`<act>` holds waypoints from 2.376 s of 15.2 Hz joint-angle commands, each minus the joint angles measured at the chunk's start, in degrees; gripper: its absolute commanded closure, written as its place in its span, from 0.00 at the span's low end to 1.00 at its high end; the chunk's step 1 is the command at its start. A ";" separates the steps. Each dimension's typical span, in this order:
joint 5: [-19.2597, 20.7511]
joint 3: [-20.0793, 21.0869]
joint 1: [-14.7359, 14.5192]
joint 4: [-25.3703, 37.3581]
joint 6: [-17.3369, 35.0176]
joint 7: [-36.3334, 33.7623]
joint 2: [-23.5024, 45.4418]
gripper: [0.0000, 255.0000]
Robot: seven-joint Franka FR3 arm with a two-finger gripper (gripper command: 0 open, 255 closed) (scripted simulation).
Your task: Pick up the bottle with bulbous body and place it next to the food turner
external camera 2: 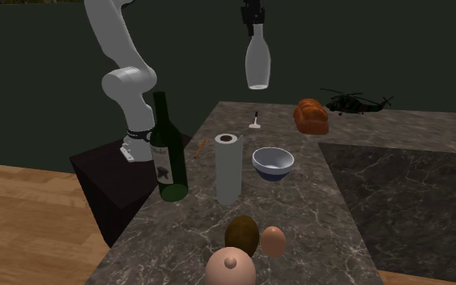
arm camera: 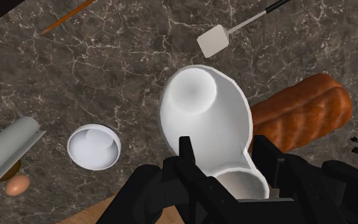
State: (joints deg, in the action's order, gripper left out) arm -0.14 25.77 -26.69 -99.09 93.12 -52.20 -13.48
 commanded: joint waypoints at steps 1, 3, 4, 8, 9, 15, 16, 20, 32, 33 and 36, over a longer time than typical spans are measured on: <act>-0.14 -0.04 -0.05 -1.73 1.47 0.02 -0.36 1.00; -0.33 -0.09 -0.11 -3.75 3.05 0.05 -0.83 1.00; -0.42 -0.10 -0.15 -4.73 3.84 0.06 -1.04 1.00; -0.71 -0.12 -0.28 -8.49 6.96 0.06 -1.74 1.00; -0.77 -0.11 -0.31 -9.40 7.73 0.05 -1.87 1.00; -1.02 0.03 -0.51 -14.51 12.35 -0.10 -2.41 1.00; -1.05 0.07 -0.53 -15.32 13.12 -0.14 -2.45 1.00; -1.10 0.25 -0.64 -18.42 16.18 -0.35 -2.48 1.00; -0.68 1.10 -0.77 -26.55 25.43 -1.41 -1.24 1.00; -0.60 1.19 -0.77 -27.16 26.21 -1.54 -1.05 1.00; -0.30 1.46 -0.74 -28.89 28.54 -1.95 -0.38 1.00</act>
State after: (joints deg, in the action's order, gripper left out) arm -0.50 27.18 -27.43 -127.11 120.64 -54.06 -13.96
